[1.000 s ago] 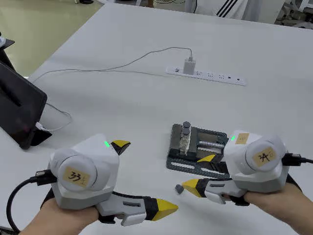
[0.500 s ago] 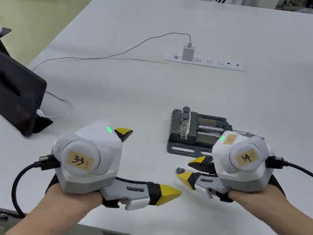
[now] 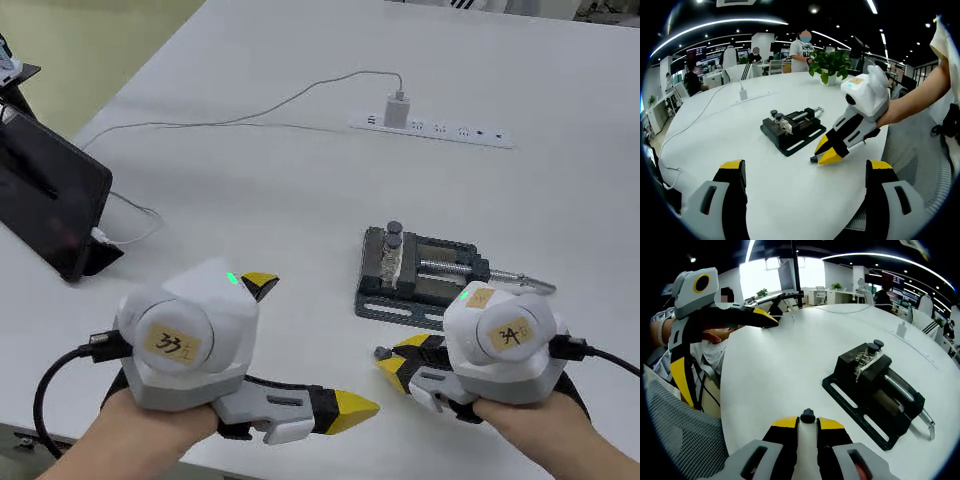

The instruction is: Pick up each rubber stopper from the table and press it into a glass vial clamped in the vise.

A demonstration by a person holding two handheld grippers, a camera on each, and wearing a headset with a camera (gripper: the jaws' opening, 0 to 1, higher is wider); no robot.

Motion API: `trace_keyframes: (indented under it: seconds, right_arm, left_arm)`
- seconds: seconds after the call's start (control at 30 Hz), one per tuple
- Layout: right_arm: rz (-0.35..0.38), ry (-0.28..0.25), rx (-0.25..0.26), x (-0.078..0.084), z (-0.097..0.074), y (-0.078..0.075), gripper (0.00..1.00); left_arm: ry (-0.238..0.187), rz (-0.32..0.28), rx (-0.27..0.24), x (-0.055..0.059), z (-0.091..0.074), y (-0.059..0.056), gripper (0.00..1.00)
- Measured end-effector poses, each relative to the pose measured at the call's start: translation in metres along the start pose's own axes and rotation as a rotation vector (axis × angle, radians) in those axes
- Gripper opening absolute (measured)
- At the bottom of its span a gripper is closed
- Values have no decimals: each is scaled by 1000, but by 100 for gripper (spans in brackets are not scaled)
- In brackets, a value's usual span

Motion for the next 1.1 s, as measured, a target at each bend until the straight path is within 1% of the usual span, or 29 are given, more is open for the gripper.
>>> trace_keyframes:
  seconds: [0.17, 0.23, 0.37, 0.4, 0.47, 0.5, 0.53, 0.6, 0.73, 0.77, 0.87, 0.93, 0.97, 1.03, 1.1]
  right_arm:
    - [5, 6, -1, 1, 1, 1, 8]
    - [3, -5, 3, 0, 2, 1, 8]
    - [13, 0, -5, -2, 4, 2, 8]
    - [12, 2, 3, -2, 4, 2, 8]
    - [12, 6, 1, -2, 3, 3, 8]
    - [-4, 4, 20, -3, 3, 2, 8]
    - [-2, 6, 19, -3, 2, 2, 8]
    - [18, 1, 19, -5, -1, 1, 7]
    - [4, 1, 18, -9, -8, 1, 7]
    - [1, -1, 21, -11, -12, 1, 7]
    - [0, -3, 24, -15, -20, -1, 7]
    - [-1, -3, 26, -18, -26, -1, 7]
    - [1, -1, 23, -20, -28, -2, 7]
    - [7, 3, 9, -24, -35, -2, 7]
    - [13, 17, -8, -28, -39, -4, 7]
  left_arm:
    - [4, -1, 5, 1, 0, 1, 99]
    - [1, -4, 5, 1, 0, 3, 99]
    - [6, -4, 10, 3, 0, 4, 99]
    - [6, -4, 10, 3, 0, 4, 99]
    - [0, -11, 11, 2, -1, 5, 99]
    - [0, -12, 11, 2, -1, 6, 99]
    - [0, -13, 11, 2, -2, 6, 99]
    - [-1, -12, 17, 2, -2, 5, 99]
    - [2, -12, 23, 4, -1, 5, 99]
    - [-8, -7, 25, 2, -1, 4, 99]
    - [-10, -3, 39, 0, -1, 2, 97]
    - [-17, 23, 47, -3, -1, 0, 97]
    - [-14, 43, 52, -4, -1, 0, 96]
    - [-14, 93, 61, -7, -1, -1, 95]
    - [-6, 169, 59, -11, -1, -1, 91]
Point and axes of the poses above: the centre of the closed fingertips' face, and the gripper's own axes: z roughly forward along the fingers, y roughly to its left, x roughly out of its underside, the point moved 8 cm from there along -z, roughly backward along the fingers, and after that the axes turned 6 degrees about x, right-handed, at the moved point
